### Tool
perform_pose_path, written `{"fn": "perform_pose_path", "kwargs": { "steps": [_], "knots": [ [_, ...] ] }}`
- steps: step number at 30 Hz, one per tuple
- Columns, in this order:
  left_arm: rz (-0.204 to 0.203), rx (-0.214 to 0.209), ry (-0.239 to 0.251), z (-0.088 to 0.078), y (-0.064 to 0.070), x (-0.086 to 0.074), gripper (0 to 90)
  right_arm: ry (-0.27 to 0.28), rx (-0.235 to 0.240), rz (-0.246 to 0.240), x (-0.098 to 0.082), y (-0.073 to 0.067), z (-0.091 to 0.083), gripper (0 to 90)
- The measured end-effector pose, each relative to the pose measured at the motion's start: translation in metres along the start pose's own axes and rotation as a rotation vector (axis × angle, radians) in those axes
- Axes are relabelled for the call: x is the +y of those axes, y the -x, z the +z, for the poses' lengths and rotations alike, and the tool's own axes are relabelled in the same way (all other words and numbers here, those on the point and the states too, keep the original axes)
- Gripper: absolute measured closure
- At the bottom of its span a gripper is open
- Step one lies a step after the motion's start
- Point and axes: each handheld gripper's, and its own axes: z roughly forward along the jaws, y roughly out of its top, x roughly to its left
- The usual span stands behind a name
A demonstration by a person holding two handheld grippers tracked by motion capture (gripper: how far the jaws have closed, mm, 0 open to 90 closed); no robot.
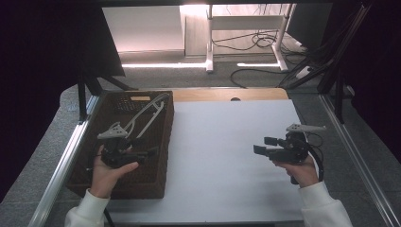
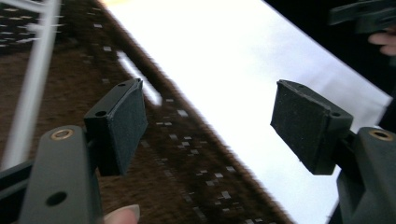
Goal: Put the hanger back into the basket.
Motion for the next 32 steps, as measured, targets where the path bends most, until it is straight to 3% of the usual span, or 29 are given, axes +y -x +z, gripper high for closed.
{"fn": "perform_pose_path", "kwargs": {
  "steps": [6,11,14,24,32],
  "knots": [
    [0.032,-0.003,-0.006,0.011,0.018,-0.007,26.3,-0.053,-0.054,-0.066,-0.009,-0.001,0.006,20.6],
    [0.042,-0.023,-0.023,0.019,0.030,-0.012,26.0,-0.065,-0.106,-0.131,-0.016,-0.003,0.011,18.7],
    [0.048,-0.021,-0.033,0.023,0.035,-0.013,25.9,-0.069,-0.106,-0.161,-0.017,-0.006,0.013,18.3],
    [0.044,-0.025,-0.037,0.026,0.037,-0.015,25.8,-0.049,-0.132,-0.185,-0.017,-0.007,0.009,17.2],
    [0.034,-0.013,-0.033,0.024,0.031,-0.019,25.2,-0.063,-0.156,-0.202,-0.019,-0.008,0.013,14.4]
  ]
}}
